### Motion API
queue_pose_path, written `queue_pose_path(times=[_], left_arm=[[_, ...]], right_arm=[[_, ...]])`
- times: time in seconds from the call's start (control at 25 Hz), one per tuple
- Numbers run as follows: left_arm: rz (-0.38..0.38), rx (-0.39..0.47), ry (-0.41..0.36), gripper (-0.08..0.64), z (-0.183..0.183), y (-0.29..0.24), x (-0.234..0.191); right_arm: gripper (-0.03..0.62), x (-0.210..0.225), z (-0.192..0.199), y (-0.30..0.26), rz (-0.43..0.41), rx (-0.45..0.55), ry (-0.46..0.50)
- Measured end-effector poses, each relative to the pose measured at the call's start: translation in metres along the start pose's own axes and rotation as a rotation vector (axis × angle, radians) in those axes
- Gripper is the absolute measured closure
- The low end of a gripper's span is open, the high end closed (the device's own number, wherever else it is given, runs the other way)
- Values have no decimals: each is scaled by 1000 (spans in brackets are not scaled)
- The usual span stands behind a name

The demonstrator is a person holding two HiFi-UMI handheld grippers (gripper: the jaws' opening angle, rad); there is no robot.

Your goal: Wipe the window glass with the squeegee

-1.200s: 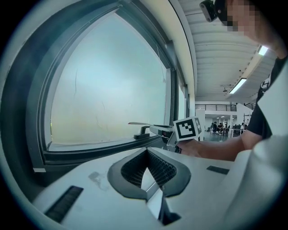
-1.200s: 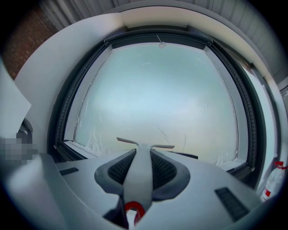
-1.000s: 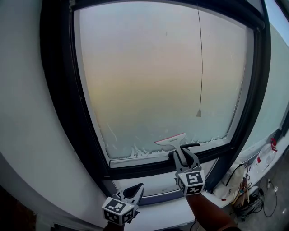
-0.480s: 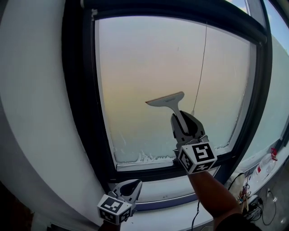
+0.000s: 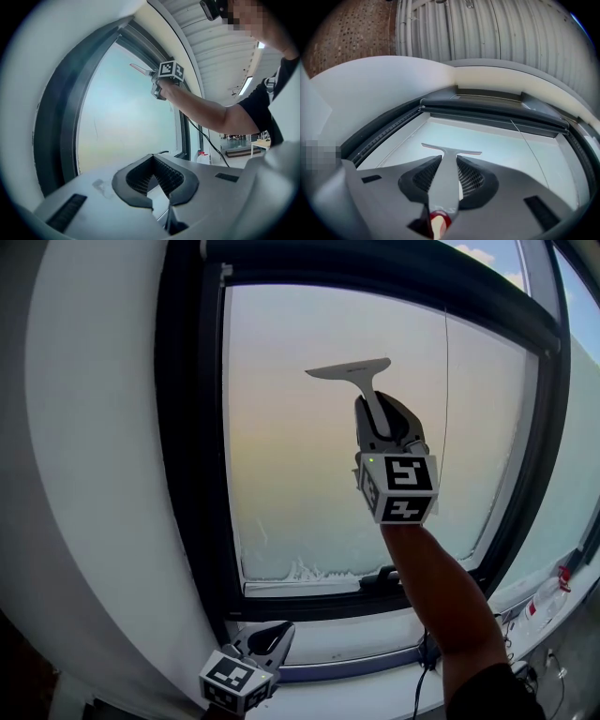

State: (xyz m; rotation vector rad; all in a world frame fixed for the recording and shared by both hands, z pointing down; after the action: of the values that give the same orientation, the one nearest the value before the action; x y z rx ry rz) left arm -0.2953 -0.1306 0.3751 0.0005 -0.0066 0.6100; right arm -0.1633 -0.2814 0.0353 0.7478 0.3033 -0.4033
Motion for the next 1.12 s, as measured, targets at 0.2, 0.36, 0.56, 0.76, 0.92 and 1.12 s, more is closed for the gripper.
queue_pose_path(times=[0.2, 0.36, 0.56, 0.76, 0.92, 1.12], left_arm=[[6, -9, 13, 560, 6, 9, 5], [-11, 2, 21, 560, 3, 18, 6], [-9, -19, 34, 560, 17, 24, 1], [-15, -21, 44, 558, 19, 25, -1], [-1, -22, 58, 560, 20, 24, 2], [12, -34, 60, 560, 27, 23, -1]], right_arm=[[508, -1, -8, -27, 51, -12, 35], [508, -5, 0, -28, 51, -34, 21], [508, -13, 18, -16, 53, -54, 74], [508, -20, 33, -2, 40, -73, 68], [508, -24, 44, 13, 22, -104, 60], [508, -28, 58, 32, 3, -140, 21]])
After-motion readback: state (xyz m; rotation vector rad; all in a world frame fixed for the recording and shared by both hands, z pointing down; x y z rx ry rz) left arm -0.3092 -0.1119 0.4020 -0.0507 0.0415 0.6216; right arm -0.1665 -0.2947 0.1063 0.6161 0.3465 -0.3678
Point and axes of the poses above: the fingertips, and each gripper's own axes: y backward along the fingers, x to its right, z out of its underside, the point moved 6 cm from there along y, backward along the fingers
